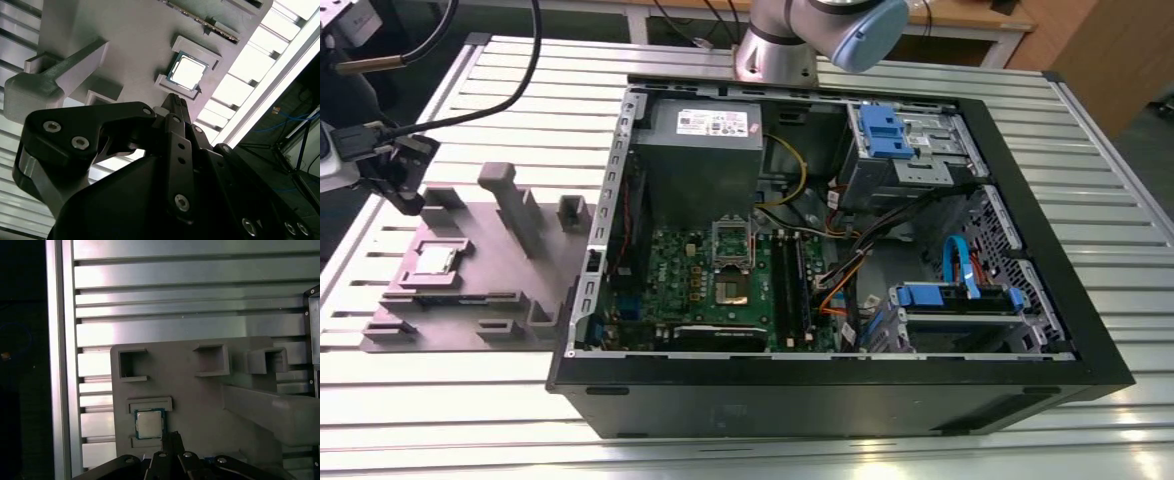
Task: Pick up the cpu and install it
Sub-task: 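Pick up the cpu and move it towards the insertion slot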
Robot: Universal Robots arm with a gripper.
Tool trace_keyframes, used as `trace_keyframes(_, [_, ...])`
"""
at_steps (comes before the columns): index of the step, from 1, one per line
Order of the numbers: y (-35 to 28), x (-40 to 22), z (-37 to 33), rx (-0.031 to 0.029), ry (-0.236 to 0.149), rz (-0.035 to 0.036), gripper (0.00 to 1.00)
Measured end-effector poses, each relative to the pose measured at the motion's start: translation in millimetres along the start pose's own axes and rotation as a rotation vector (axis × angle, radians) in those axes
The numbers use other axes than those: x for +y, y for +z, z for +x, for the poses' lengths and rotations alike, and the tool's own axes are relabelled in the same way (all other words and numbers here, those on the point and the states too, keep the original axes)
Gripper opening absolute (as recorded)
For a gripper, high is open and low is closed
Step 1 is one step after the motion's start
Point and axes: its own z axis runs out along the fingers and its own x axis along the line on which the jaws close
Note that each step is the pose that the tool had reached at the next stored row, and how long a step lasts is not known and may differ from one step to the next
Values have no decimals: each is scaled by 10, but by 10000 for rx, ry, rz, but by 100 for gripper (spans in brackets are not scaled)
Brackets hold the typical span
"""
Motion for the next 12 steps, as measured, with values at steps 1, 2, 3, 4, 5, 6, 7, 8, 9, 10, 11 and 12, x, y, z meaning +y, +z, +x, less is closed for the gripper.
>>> trace_keyframes(1, [0, 0, 0, 0, 0, 0, 10])
trace_keyframes(2, [1, 0, 0, 0, 0, 0, 10])
trace_keyframes(3, [3, 0, 2, -1, 0, -1, 10])
trace_keyframes(4, [8, 0, 7, -3, 1, -2, 10])
trace_keyframes(5, [12, -1, 14, -1, 2, -1, 10])
trace_keyframes(6, [19, -2, 20, -1, 1, 0, 10])
trace_keyframes(7, [27, -3, 27, -2, 0, 0, 10])
trace_keyframes(8, [35, -4, 36, 0, 0, 1, 10])
trace_keyframes(9, [47, -5, 45, -1, 0, 2, 10])
trace_keyframes(10, [60, -7, 52, -2, 0, 4, 10])
trace_keyframes(11, [77, -8, 59, -1, 0, 7, 10])
trace_keyframes(12, [94, -9, 66, -1, 0, 11, 10])
